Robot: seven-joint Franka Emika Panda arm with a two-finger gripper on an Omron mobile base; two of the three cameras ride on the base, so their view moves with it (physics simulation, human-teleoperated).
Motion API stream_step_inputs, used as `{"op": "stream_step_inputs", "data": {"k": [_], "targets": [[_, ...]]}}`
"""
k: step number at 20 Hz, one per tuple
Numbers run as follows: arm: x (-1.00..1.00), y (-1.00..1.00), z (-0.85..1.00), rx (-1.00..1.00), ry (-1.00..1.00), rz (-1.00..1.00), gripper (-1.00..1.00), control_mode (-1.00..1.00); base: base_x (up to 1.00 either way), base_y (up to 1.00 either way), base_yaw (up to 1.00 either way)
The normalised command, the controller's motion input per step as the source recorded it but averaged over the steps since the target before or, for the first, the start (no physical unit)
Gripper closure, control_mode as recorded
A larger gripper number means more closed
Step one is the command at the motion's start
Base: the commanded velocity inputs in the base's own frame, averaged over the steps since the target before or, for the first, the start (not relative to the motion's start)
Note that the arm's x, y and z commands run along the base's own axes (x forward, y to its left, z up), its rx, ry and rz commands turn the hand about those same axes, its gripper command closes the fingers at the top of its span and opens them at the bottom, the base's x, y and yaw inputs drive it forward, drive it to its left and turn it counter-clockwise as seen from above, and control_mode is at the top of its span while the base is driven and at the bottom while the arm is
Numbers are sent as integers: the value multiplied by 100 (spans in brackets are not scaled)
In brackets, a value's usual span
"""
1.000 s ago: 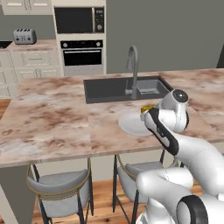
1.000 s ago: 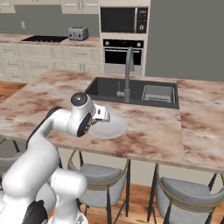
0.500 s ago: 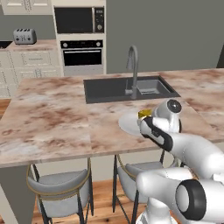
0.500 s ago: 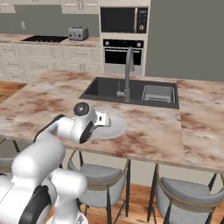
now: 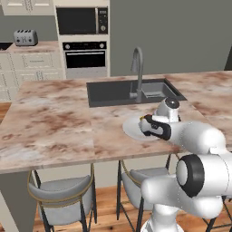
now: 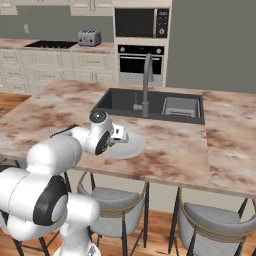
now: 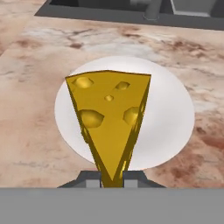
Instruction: Take the cheese, chicken drumstick, and lemon from the fridge and place them on the plate on the dining counter to create an appetizer plate.
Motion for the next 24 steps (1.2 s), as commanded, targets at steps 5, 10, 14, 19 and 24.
{"op": "stream_step_inputs", "data": {"k": [5, 10, 14, 19, 24], "targets": [[27, 0, -20, 0, 4, 0, 100, -100, 0, 0, 0], [21, 0, -36, 0, 0, 0, 100, -100, 0, 0, 0], [26, 0, -30, 0, 0, 0, 100, -100, 0, 0, 0], [34, 0, -21, 0, 0, 0, 100, -100, 0, 0, 0], [35, 0, -18, 0, 2, 0, 100, -100, 0, 0, 0]]}}
